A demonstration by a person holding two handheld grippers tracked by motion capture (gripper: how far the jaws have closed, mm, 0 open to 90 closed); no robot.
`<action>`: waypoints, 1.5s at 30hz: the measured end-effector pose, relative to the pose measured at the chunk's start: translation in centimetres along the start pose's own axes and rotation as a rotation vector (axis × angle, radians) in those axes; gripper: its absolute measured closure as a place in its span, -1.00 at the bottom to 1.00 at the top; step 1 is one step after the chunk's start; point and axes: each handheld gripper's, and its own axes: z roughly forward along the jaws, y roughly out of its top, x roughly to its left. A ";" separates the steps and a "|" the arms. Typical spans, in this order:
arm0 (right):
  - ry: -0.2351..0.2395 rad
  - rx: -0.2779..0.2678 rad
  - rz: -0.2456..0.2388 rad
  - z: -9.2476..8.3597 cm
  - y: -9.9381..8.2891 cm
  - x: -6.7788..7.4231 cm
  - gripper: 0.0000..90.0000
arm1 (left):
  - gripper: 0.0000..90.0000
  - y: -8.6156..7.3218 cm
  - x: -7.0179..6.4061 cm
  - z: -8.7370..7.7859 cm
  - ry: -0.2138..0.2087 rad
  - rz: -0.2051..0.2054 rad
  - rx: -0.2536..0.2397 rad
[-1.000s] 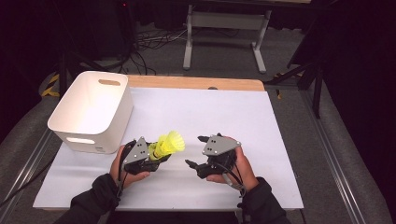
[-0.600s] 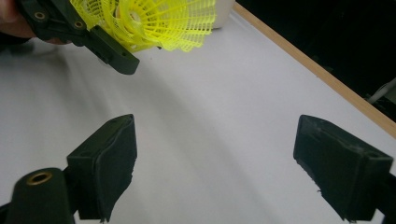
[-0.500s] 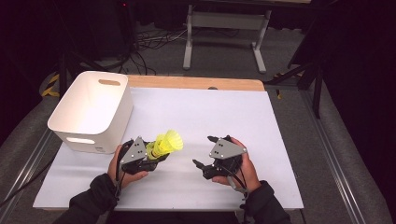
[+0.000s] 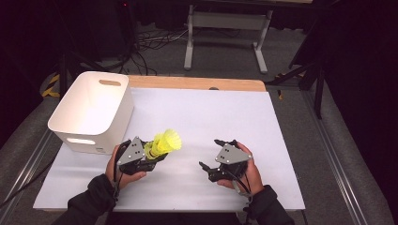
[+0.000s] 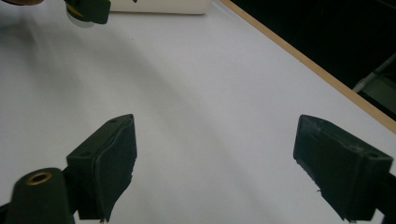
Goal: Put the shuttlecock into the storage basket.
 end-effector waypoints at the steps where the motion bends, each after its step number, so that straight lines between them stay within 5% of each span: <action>1: -0.002 0.000 0.003 0.0 -0.1 0.0 -0.69 | 0.15 0.0 0.0 -0.1 0.000 -0.002 -0.003; 18: -0.027 0.012 0.029 -0.4 -2.5 0.0 -0.69 | 0.15 0.5 0.3 -1.3 0.019 0.004 -0.025; 45: -0.031 0.003 0.035 -0.2 -2.8 0.0 -0.69 | 0.16 0.9 1.1 -3.1 0.060 -0.005 -0.061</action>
